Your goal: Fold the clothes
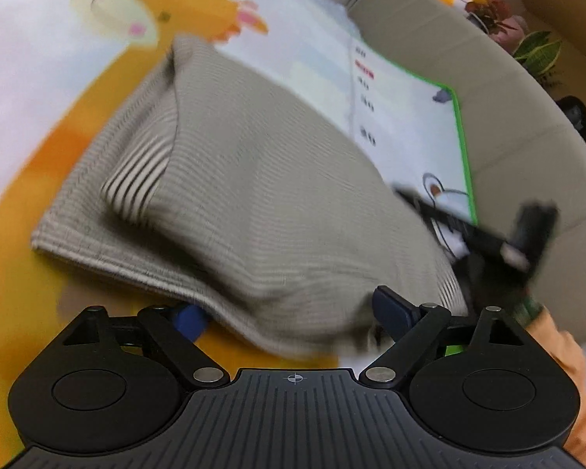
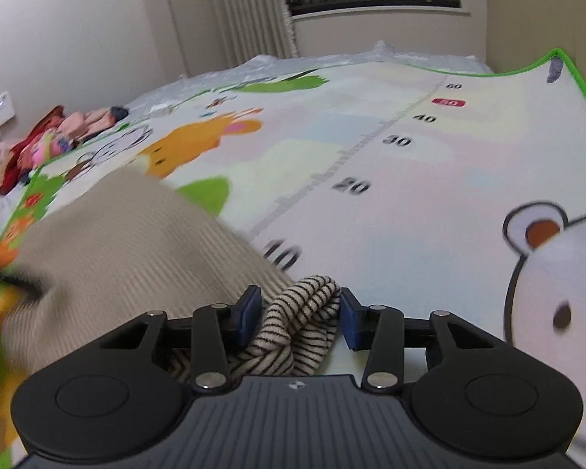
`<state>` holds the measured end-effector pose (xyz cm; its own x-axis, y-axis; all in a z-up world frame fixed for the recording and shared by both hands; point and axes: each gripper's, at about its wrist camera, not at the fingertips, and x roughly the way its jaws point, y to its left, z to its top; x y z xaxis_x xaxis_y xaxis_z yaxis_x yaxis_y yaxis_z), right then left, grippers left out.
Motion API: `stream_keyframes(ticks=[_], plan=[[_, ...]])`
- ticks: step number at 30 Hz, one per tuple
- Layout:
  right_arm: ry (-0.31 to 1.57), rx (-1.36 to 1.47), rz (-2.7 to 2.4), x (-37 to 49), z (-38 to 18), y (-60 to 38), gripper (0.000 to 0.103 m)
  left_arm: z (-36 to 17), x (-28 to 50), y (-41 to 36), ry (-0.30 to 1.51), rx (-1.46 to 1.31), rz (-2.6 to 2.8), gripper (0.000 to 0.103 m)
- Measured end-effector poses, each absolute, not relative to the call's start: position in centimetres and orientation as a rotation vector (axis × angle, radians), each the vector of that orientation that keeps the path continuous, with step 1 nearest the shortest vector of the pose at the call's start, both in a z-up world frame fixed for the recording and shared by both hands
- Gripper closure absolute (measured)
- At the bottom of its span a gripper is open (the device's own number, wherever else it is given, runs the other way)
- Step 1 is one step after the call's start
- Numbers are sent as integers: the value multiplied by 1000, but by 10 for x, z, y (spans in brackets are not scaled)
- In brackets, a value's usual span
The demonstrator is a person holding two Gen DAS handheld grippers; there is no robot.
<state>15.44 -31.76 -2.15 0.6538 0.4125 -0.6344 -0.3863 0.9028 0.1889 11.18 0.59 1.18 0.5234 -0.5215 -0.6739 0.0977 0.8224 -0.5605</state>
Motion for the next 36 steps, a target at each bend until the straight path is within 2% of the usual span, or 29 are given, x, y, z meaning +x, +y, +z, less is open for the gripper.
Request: stream_keyframes(ticks=[4,8,10,11,13,16,20,25,28,30,31,35,36], plan=[[744,-18,537,118,-16,-298,61,10,146,18,908,-490,-318,22],[754,-82,677,88,-7,-269,62,15,179,35,840,-450,-204,22],[742,-105,716,82,0,-264,56,16,187,44,828,-462,-162,22],[736,-116,734,79,4,-262,47,17,186,49,824,-477,-153,21],[721,-70,715,84,11,-271,41,23,175,55,818,-485,-159,13],[723,41,669,98,14,-284,41,32,148,55,824,-429,-170,8],[778,217,661,121,-4,-285,41,35,118,40,835,-342,-227,8],[798,266,648,129,-28,-269,41,24,108,20,880,-300,-271,10],[790,262,674,131,-27,-266,57,20,107,16,881,-275,-257,16],[787,253,684,132,-27,-263,61,19,109,16,877,-272,-262,22],[784,253,689,131,-27,-263,67,19,112,15,876,-273,-268,24],[771,283,691,135,-27,-267,84,14,121,9,865,-278,-296,26],[767,288,688,137,-26,-269,85,13,125,7,862,-282,-304,28]])
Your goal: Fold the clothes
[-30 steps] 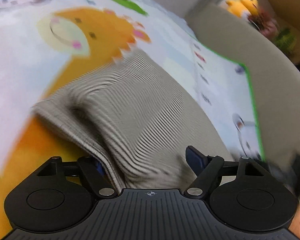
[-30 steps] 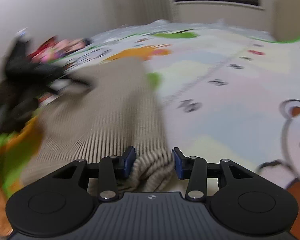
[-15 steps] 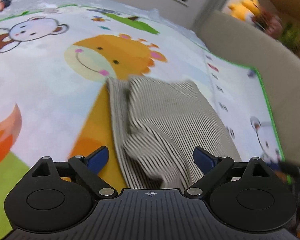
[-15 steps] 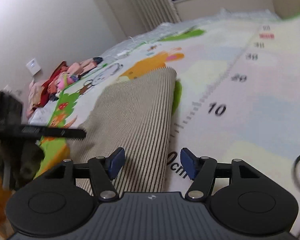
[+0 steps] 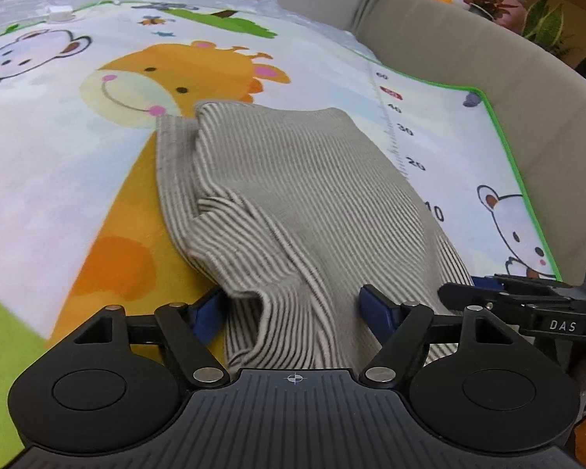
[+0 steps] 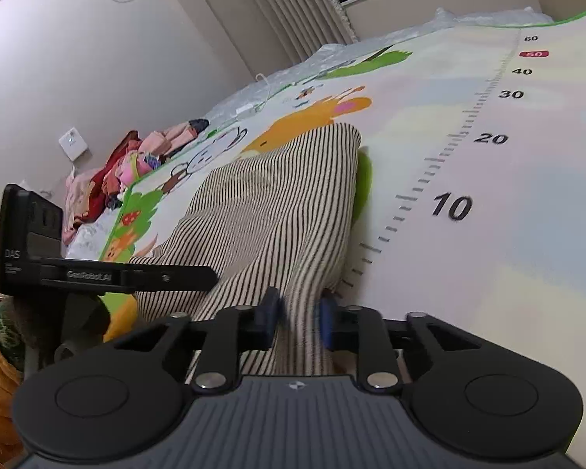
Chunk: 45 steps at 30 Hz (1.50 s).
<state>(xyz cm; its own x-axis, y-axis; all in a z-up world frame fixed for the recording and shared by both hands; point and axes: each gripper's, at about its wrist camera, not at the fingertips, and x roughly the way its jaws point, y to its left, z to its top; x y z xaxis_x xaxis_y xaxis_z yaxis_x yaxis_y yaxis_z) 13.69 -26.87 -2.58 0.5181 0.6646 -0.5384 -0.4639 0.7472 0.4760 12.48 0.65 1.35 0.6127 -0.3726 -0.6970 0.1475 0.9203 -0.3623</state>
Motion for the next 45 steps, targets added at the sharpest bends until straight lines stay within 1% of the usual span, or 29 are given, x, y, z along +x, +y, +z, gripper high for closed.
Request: stream_keyframes(ticks=[3,5,7,10,11,12,13,15,17,18,19,21,24,26,29,31,34,37,40,43,45], plan=[[742,298,666,144,-19,-276,87,13,140,-1,856,-289,-320,29],[723,290,639,149,-13,-281,87,14,152,-6,845,-290,-327,33],[709,264,613,154,-10,-284,87,15,169,-7,826,-306,-329,42],[716,177,575,154,-14,-287,86,13,185,0,805,-350,-292,44],[721,145,558,153,-18,-287,85,11,184,5,804,-359,-280,44],[718,127,549,151,-20,-287,83,10,181,9,804,-362,-277,40],[714,111,541,149,-22,-287,81,8,175,13,798,-353,-279,40],[707,79,524,146,-26,-287,80,7,160,21,783,-321,-276,40],[698,86,497,141,-20,-288,72,11,145,26,773,-293,-247,39],[690,90,484,137,-15,-288,71,15,139,28,770,-291,-236,37],[670,94,495,130,-9,-289,69,20,131,29,765,-301,-240,39],[624,87,544,110,3,-290,64,30,115,31,758,-332,-280,38],[586,19,614,80,16,-283,64,38,89,26,769,-365,-400,35],[612,-35,646,70,13,-273,64,32,80,16,804,-324,-430,35],[693,-146,621,65,-12,-257,63,14,77,6,854,-268,-397,32],[679,-129,614,64,-17,-259,63,8,72,5,840,-264,-397,29],[683,-95,603,68,-10,-261,58,8,62,0,820,-212,-391,29],[621,-123,618,59,3,-256,57,7,57,0,811,-197,-386,29],[564,-171,701,48,16,-243,38,5,58,4,813,-235,-385,27],[566,-290,750,40,5,-218,37,4,60,6,813,-263,-387,24],[565,-374,731,39,-9,-202,33,3,61,5,812,-271,-388,22]])
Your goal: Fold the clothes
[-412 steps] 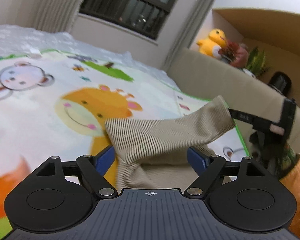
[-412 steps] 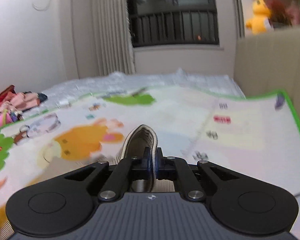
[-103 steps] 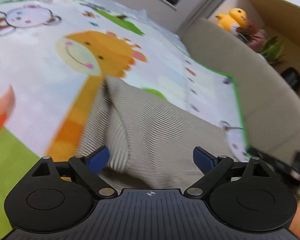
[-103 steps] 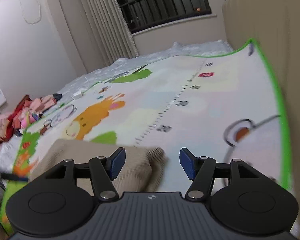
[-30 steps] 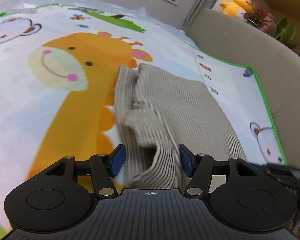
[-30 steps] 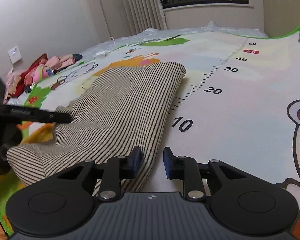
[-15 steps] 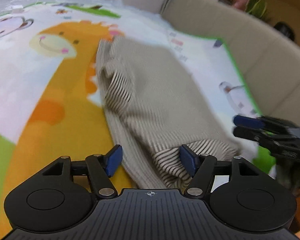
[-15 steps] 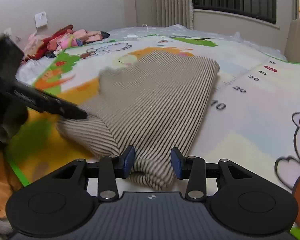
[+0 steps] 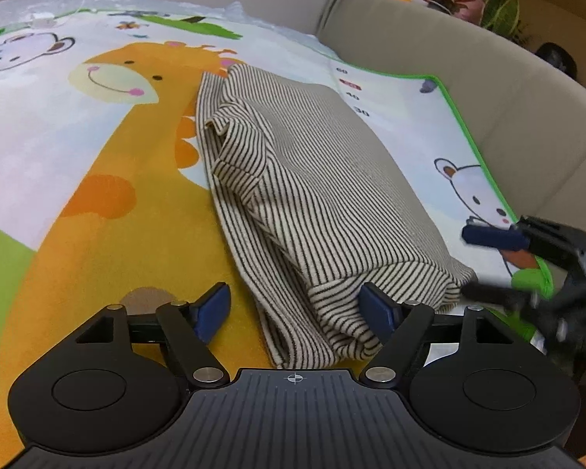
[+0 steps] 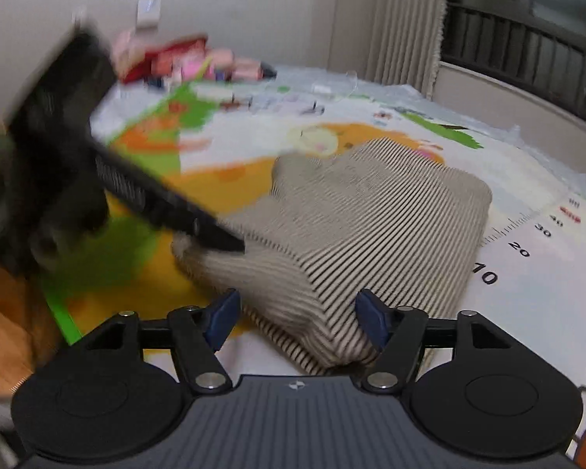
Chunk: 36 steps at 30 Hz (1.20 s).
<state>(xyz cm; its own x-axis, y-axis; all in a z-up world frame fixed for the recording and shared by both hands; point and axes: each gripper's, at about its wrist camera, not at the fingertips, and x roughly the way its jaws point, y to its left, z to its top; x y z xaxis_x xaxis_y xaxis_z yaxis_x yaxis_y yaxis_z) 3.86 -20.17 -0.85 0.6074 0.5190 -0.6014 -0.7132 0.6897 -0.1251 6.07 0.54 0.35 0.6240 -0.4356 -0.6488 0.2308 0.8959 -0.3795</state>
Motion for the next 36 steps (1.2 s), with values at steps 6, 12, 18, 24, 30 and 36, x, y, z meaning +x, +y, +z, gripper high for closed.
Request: stream_keyframes(ticks=[6,12,18,24,30,36], plan=[[465,-620,690,22,-27,-171,20,4,62,5,814,-286,-388,19],[461,-675,666,23,-24,-160,40,4,62,0,808,-291,-409,8],[663,-306,670,70,-3,-189,53,14,55,10,760,-287,-433,8],[763,1,691,99,-3,-219,53,26,38,21,744,-221,-478,6],[736,-40,693,93,-7,-214,53,7,43,27,886,-507,-606,7],[552,-422,677,46,0,-193,44,3,61,22,879,-685,-660,10]])
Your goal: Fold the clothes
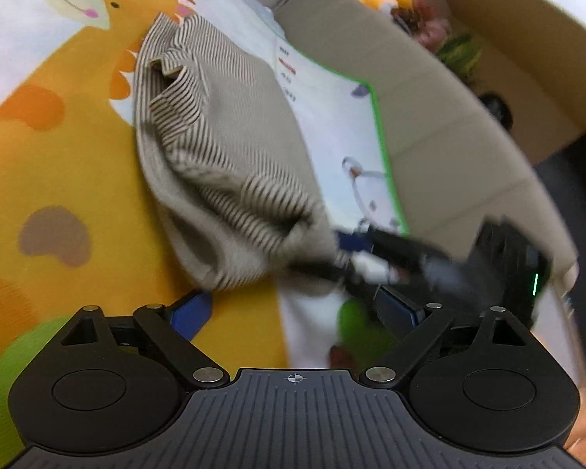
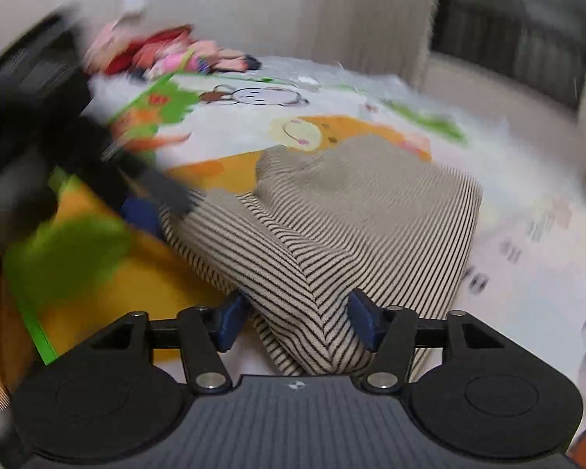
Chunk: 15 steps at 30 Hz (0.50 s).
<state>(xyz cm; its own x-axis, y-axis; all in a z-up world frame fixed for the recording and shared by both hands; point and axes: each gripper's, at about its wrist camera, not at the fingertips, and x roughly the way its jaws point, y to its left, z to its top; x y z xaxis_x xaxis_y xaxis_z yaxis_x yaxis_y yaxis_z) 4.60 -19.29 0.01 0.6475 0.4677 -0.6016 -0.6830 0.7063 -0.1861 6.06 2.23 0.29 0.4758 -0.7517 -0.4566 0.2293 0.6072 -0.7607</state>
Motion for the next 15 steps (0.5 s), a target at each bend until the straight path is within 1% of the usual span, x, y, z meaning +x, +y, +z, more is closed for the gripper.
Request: stream_keyframes(ticks=[2,5,8,11,12,13,14,15], plan=[[468,-528,671,31,2,-185,35,4,68,27,862,-740,-648,10],[394,-625,670,20,2,-172,28,8,75,30,847,-780,-645,10],[372,-710,676,20,-8,-154,27,12,82,27,838,-791,-647,9],[309,-865,660,21,-28,-135,28,11,87,26,828,-824,-646,8],[273,-922,649,20,-35,-129,31,11,88,26,825,-840,-647,8],[255,-949,632,22,-38,-125,53,11,90,28,822,-854,-647,8],[274,-940,614,27,-38,-123,63,12,91,29,818,-863,-647,8],[319,-875,623,35,-32,-124,64,14,91,31,812,-855,-645,8]])
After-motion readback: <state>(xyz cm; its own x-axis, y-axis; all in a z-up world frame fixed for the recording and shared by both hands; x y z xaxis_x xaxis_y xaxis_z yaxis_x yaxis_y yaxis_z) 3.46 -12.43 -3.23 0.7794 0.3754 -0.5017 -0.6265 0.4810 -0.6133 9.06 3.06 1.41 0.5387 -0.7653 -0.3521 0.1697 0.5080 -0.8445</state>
